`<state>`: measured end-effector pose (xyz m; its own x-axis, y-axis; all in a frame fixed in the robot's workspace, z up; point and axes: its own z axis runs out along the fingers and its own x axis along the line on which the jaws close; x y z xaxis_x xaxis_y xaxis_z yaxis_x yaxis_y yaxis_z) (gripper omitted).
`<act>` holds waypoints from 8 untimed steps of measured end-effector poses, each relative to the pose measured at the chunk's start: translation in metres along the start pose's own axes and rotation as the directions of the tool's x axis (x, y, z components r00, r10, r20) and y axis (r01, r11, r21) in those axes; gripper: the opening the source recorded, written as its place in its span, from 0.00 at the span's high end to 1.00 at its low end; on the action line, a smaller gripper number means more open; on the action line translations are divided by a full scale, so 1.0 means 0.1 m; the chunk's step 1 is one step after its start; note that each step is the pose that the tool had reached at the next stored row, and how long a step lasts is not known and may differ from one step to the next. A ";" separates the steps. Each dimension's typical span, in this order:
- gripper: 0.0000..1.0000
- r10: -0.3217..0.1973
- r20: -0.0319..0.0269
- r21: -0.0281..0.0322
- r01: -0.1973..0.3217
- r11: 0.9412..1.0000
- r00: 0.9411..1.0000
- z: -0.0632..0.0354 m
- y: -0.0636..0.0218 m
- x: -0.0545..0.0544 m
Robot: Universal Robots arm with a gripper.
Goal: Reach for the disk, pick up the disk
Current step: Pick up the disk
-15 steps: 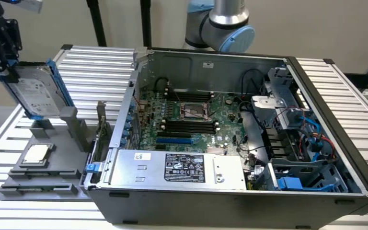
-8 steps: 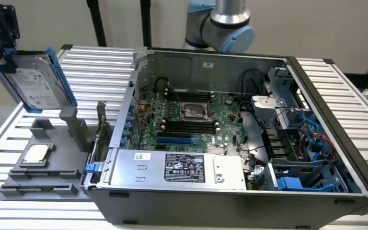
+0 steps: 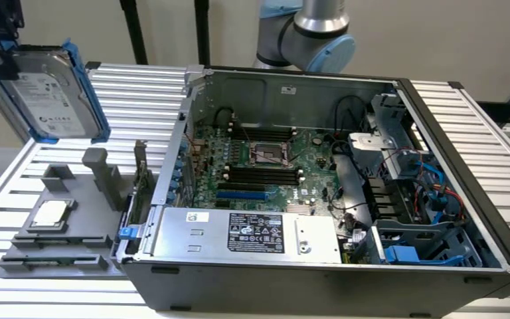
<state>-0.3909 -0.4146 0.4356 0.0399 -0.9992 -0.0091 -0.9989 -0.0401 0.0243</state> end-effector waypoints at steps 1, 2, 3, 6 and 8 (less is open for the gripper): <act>0.67 0.000 0.000 0.000 0.000 1.000 1.000 -0.045 -0.026 0.01; 0.67 0.000 0.001 -0.001 0.000 1.000 1.000 -0.091 -0.053 0.03; 0.67 0.000 0.001 -0.001 0.000 1.000 1.000 -0.139 -0.082 0.04; 0.67 0.000 0.002 -0.002 0.000 1.000 1.000 -0.277 -0.168 0.08; 0.67 0.000 0.005 -0.003 0.000 1.000 1.000 -0.346 -0.220 0.11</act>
<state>-0.3676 -0.4246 0.4696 0.0398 -0.9991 -0.0138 -0.9988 -0.0402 0.0276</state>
